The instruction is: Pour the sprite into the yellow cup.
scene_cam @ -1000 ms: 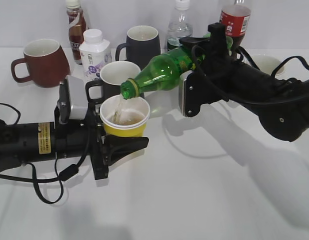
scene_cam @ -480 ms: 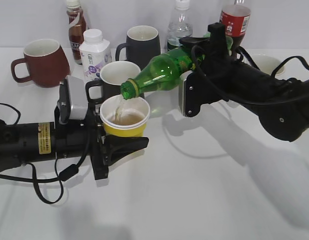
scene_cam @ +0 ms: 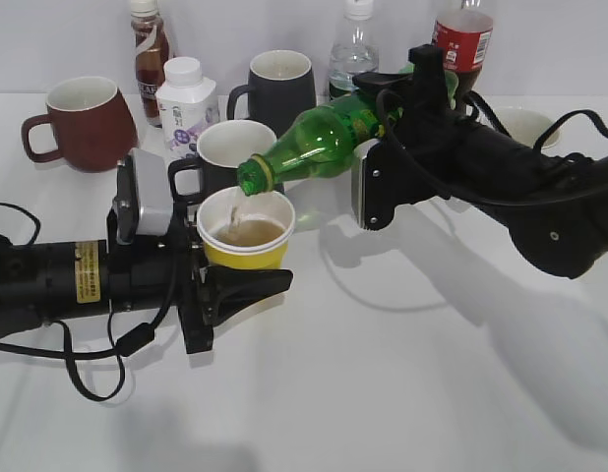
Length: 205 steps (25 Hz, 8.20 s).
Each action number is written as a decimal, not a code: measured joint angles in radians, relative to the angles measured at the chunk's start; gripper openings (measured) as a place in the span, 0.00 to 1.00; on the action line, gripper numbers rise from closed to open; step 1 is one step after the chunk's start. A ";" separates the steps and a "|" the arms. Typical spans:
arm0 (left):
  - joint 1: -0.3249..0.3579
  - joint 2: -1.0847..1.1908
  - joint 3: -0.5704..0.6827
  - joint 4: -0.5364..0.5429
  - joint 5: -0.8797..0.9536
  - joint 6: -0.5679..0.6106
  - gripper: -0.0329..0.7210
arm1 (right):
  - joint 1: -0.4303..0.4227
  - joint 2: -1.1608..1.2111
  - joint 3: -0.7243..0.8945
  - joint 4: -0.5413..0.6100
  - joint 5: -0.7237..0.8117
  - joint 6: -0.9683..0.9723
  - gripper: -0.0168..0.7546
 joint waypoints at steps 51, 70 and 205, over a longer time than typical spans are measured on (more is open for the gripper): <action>0.342 -0.144 0.098 -0.446 0.060 0.091 0.57 | 0.000 0.000 -0.002 0.121 0.068 1.487 0.54; 0.343 0.070 -0.033 -0.376 0.059 0.092 0.57 | 0.000 0.000 -0.002 0.121 0.077 1.487 0.54; 0.104 -1.824 0.102 -1.087 2.256 0.417 0.56 | 0.000 -1.763 0.299 0.031 2.036 1.593 0.71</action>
